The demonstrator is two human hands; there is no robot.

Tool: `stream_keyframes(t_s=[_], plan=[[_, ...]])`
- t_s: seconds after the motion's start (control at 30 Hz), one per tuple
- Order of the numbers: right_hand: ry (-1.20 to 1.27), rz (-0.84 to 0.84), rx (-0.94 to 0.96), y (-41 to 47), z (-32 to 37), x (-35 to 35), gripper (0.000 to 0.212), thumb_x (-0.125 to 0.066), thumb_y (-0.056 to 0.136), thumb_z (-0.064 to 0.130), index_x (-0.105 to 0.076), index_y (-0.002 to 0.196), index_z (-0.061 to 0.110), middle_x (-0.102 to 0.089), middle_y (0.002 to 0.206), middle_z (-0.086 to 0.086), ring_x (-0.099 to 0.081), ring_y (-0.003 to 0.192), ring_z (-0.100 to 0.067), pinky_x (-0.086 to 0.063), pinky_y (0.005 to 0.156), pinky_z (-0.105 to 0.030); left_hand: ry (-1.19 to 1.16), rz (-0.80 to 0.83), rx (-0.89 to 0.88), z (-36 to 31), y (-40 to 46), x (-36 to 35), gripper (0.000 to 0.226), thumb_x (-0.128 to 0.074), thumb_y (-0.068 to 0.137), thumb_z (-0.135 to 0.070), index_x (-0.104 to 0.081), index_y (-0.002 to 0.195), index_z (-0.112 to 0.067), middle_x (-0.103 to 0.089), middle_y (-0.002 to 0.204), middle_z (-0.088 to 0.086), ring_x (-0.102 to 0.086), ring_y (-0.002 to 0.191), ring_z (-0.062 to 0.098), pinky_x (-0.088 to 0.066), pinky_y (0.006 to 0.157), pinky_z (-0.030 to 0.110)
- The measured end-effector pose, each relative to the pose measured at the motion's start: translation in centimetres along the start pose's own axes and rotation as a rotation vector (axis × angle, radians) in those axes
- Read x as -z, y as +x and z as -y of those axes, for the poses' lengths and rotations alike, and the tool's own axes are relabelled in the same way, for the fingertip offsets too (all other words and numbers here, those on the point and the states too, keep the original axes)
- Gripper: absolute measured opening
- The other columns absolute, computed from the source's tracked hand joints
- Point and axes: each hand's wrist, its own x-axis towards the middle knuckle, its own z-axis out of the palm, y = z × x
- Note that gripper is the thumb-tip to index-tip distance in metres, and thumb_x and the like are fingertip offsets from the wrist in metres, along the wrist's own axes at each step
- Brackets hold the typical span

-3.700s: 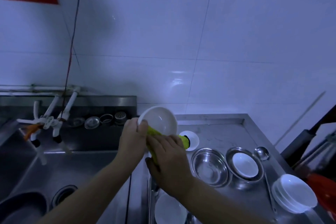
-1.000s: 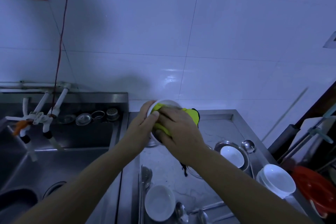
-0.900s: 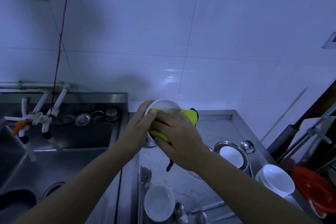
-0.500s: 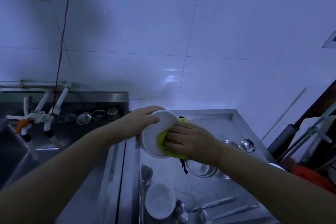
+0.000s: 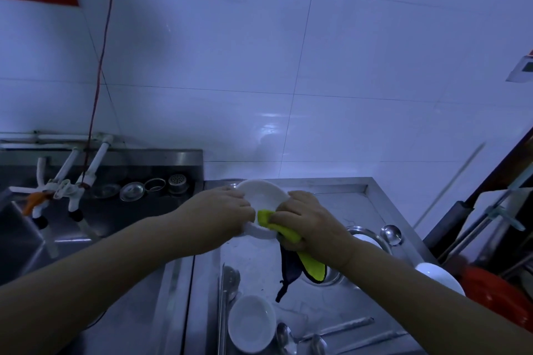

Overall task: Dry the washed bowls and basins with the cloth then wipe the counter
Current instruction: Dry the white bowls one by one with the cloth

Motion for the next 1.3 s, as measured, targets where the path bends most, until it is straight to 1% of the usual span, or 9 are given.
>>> stream_keyframes(t_s=[0.2,0.3,0.37,0.47,0.7,0.83,1.03,1.13,1.3], plan=[[0.464,-0.503,-0.680,0.2,0.7,0.6,0.031,-0.061,0.078,0.018,-0.059,0.106,0.030,-0.058,0.106,0.014,-0.053,0.099,0.001,-0.038,0.084,-0.014,-1.074,-0.152,0.587,-1.6,-0.6,-0.4,0.024,-0.065,0.084,-0.010,-0.061,0.068,-0.027,-0.059,0.067,-0.007,-0.055,0.063,0.006,-0.044,0.058,0.015],[0.441,-0.486,-0.613,1.3,1.9,0.4,0.040,-0.061,0.079,0.033,-0.058,0.118,0.024,-0.050,0.118,0.025,-0.046,0.111,0.004,-0.035,0.095,-0.014,-1.530,-0.310,0.661,-3.4,0.3,-0.7,0.007,-0.067,0.082,-0.007,-0.065,0.085,-0.001,-0.064,0.077,0.010,-0.058,0.072,0.019,-0.048,0.065,0.026],[0.404,-0.460,-0.517,2.0,2.8,-0.1,0.050,-0.053,0.085,0.050,-0.055,0.125,0.020,-0.046,0.129,0.021,-0.040,0.120,-0.004,-0.029,0.103,-0.015,-1.701,-0.387,0.677,-3.9,1.0,-1.1,0.035,-0.068,0.077,-0.012,-0.059,0.101,0.013,-0.063,0.090,0.026,-0.059,0.082,0.029,-0.046,0.077,0.042],[0.378,-0.442,-0.511,2.6,3.9,-0.3,0.054,-0.035,0.095,0.056,-0.059,0.125,0.019,-0.047,0.135,0.014,-0.039,0.123,-0.017,-0.030,0.107,-0.028,-1.805,-0.455,0.697,-4.0,1.7,-1.3,0.034,-0.058,0.081,-0.011,-0.059,0.106,0.011,-0.065,0.095,0.025,-0.061,0.082,0.030,-0.047,0.079,0.042],[0.242,-0.453,-0.370,2.9,4.8,-1.2,0.033,-0.046,0.087,0.017,-0.072,0.106,0.014,-0.059,0.127,0.006,-0.047,0.114,-0.031,-0.040,0.092,-0.053,-1.845,-0.461,0.553,-3.3,1.4,-1.9,0.026,-0.053,0.085,-0.001,-0.059,0.106,0.012,-0.067,0.094,0.023,-0.066,0.081,0.027,-0.055,0.074,0.032],[0.270,-0.544,-0.456,4.8,4.5,-0.6,0.032,-0.050,0.077,0.009,-0.074,0.095,0.018,-0.063,0.118,0.015,-0.047,0.109,-0.024,-0.042,0.093,-0.044,-1.776,-0.448,0.472,-3.0,1.2,-1.3,0.017,-0.048,0.088,0.008,-0.062,0.097,0.008,-0.070,0.081,0.012,-0.066,0.070,0.015,-0.050,0.060,0.019],[0.842,-0.657,-0.873,5.8,2.7,1.1,0.035,-0.046,0.079,0.008,-0.075,0.085,0.025,-0.072,0.096,0.011,-0.063,0.091,-0.008,-0.047,0.080,-0.019,-1.777,-0.463,0.455,-2.6,0.5,-0.8,0.035,-0.060,0.076,-0.002,-0.061,0.110,0.004,-0.072,0.089,0.010,-0.068,0.078,0.019,-0.053,0.063,0.024],[0.842,-0.653,-0.993,4.9,2.3,0.7,0.036,-0.044,0.088,-0.004,-0.072,0.098,0.014,-0.071,0.105,0.001,-0.063,0.095,-0.014,-0.048,0.084,-0.028,-1.949,-0.566,0.506,-2.2,0.4,-1.1,0.034,-0.052,0.077,-0.008,-0.061,0.109,0.002,-0.073,0.093,0.008,-0.069,0.083,0.018,-0.056,0.069,0.025],[0.651,-0.742,-0.967,3.8,3.2,1.2,0.035,-0.053,0.088,0.009,-0.065,0.111,0.033,-0.063,0.112,0.020,-0.057,0.106,0.002,-0.042,0.087,-0.006,-2.131,-0.707,0.531,-0.9,0.2,-0.8,0.029,-0.050,0.077,-0.006,-0.066,0.101,-0.004,-0.072,0.098,0.009,-0.068,0.090,0.017,-0.056,0.078,0.025]])
